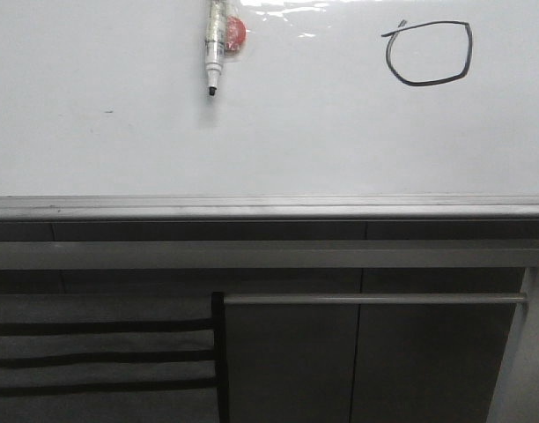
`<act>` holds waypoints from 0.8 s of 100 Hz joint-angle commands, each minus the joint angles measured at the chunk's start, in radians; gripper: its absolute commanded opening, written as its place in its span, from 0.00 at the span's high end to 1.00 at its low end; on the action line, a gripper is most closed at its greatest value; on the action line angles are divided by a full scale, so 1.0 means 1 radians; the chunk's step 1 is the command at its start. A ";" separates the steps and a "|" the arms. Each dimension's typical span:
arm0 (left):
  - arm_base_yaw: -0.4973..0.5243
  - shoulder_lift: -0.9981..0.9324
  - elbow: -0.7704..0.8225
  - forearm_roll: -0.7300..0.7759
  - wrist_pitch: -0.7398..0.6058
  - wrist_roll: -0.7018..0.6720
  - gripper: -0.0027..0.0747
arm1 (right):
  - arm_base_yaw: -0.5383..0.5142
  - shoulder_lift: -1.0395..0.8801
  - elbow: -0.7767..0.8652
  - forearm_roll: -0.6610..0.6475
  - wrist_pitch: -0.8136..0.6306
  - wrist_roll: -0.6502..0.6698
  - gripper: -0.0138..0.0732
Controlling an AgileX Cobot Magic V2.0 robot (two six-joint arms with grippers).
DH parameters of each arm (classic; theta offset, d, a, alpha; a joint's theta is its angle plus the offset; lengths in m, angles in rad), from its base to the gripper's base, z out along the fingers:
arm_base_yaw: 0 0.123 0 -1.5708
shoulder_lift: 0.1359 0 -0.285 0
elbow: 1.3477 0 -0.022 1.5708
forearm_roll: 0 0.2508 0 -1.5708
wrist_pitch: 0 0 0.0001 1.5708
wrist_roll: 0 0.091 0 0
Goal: Write number 0 on whiteboard
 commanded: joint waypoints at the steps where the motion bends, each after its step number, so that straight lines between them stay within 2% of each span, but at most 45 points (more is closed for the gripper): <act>1: -0.007 -0.027 0.032 0.008 -0.028 0.000 0.99 | -0.007 0.016 -0.026 -0.035 -0.058 0.000 0.90; 33: -0.007 -0.027 0.032 0.008 -0.028 0.000 0.99 | -0.007 0.016 -0.024 -0.035 -0.057 0.000 0.90; 46: -0.007 -0.027 0.032 0.008 -0.028 0.000 0.99 | -0.007 0.016 -0.005 -0.070 0.076 0.000 0.90; 52: -0.007 -0.027 0.032 0.008 -0.028 0.000 0.99 | -0.017 0.016 0.017 -0.054 0.078 0.000 0.90; 66: -0.007 -0.027 0.032 0.008 -0.028 0.000 0.99 | -0.127 0.016 0.086 0.143 0.055 -0.009 0.90; 73: -0.007 -0.027 0.032 0.008 -0.028 0.000 0.99 | -0.214 0.016 0.138 0.272 -0.019 -0.105 0.90; 80: -0.007 -0.027 0.032 0.008 -0.028 0.000 0.99 | -0.318 0.016 0.205 0.445 -0.125 -0.270 0.90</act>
